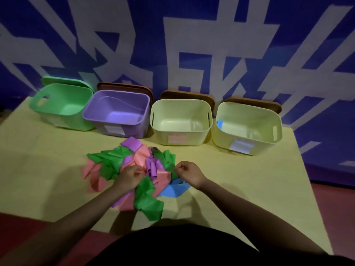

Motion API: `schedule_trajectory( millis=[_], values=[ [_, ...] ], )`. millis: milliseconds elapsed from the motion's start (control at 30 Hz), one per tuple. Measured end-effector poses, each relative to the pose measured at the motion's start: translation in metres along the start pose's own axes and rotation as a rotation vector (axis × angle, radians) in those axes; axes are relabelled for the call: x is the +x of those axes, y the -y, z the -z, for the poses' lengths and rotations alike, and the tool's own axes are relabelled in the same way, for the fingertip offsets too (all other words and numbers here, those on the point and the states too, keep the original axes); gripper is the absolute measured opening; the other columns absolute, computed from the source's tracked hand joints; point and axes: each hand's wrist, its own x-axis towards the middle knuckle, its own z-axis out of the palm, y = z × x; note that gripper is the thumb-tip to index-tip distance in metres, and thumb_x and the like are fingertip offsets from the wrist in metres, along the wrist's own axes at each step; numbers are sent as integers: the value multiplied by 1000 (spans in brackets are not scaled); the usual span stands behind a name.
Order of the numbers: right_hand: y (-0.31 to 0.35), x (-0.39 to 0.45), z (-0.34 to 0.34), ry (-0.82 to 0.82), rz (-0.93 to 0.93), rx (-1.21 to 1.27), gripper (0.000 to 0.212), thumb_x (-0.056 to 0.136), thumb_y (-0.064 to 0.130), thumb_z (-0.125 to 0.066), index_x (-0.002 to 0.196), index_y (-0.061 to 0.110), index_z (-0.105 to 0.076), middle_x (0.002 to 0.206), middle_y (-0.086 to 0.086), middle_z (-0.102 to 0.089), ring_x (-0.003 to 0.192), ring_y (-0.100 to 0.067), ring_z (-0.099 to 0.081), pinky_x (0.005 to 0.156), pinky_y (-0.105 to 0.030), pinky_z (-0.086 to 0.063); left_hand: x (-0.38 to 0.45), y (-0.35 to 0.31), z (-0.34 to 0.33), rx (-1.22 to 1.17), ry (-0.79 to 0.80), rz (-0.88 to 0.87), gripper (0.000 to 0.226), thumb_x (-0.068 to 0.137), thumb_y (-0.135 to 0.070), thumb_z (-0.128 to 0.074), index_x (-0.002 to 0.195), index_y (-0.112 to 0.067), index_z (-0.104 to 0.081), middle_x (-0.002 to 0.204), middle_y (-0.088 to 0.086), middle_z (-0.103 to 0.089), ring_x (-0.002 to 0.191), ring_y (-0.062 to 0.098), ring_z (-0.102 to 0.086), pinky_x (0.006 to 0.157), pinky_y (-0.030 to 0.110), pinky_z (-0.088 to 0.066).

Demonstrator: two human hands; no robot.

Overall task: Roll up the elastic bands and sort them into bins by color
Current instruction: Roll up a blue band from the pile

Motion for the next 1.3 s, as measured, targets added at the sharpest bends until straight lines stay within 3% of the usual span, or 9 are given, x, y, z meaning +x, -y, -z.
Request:
schedule_trajectory(
  millis=[133, 333, 400, 667, 800, 933, 1100, 1200, 1300],
  values=[
    [10, 10, -22, -19, 65, -129, 15, 90, 20, -59, 98, 9, -65, 83, 0, -62, 80, -16, -57, 69, -25, -40, -9, 9, 4, 5, 73, 40, 32, 91, -11, -60, 122, -3, -60, 116, 11, -65, 101, 18, -60, 79, 20, -40],
    [21, 21, -44, -38, 41, -245, 26, 89, 30, -62, 106, 11, -63, 89, 0, -61, 80, -16, -54, 67, -25, -35, -2, 12, 2, 17, 131, 8, 32, 93, -15, -57, 124, -9, -57, 117, 5, -63, 98, 8, -56, 71, 11, -39],
    [20, 22, -47, -11, 32, -280, 28, 89, 31, -62, 109, 12, -61, 91, 0, -59, 81, -14, -51, 66, -23, -33, 2, 15, 1, 23, 190, 15, 32, 92, -19, -61, 123, -11, -58, 116, 2, -64, 98, 8, -56, 75, 16, -41],
    [14, 26, -48, 99, 21, -351, 27, 88, 28, -65, 107, 13, -54, 78, 6, -53, 77, -15, -51, 58, -22, -33, 20, 30, -1, 78, 232, -17, 9, 90, -13, -62, 92, -13, -70, 93, -3, -68, 84, 8, -59, 67, 9, -39],
    [9, 29, -47, 66, 19, -371, 17, 91, 23, -60, 104, 11, -59, 75, 7, -54, 75, -13, -50, 51, -11, -29, 15, 35, -4, 65, 266, -24, 11, 91, -15, -59, 83, -21, -63, 83, -8, -63, 83, 9, -59, 75, 20, -43],
    [2, 33, -45, -20, 2, -367, 16, 92, 23, -56, 95, 11, -66, 92, -6, -66, 82, -16, -54, 63, -23, -41, 7, 35, -2, -29, 182, -64, 26, 92, -7, -55, 71, -23, -53, 77, -4, -58, 78, 12, -56, 72, 24, -41],
    [-8, 33, -32, -406, 5, -553, 32, 86, 30, -60, 114, 14, -60, 115, -6, -53, 105, -22, -49, 80, -29, -39, 4, 22, 0, -133, -6, -76, 23, 93, -5, -49, 71, -12, -49, 72, -1, -48, 66, 10, -45, 62, 29, -34],
    [-14, 30, -25, -417, -148, -682, 52, 87, 43, -57, 131, 17, -47, 130, -8, -44, 122, -27, -39, 94, -36, -37, 6, 17, -6, -126, -28, -88, 15, 93, -8, -50, 78, -10, -53, 76, 2, -53, 67, 14, -48, 63, 26, -38],
    [-20, 29, -17, -306, -320, -675, 54, 92, 50, -47, 133, 14, -45, 130, -13, -46, 123, -30, -41, 96, -38, -38, 8, 10, -11, -73, -31, -81, 13, 92, -11, -54, 80, -15, -54, 78, 0, -58, 70, 15, -55, 65, 24, -42]
  ],
)
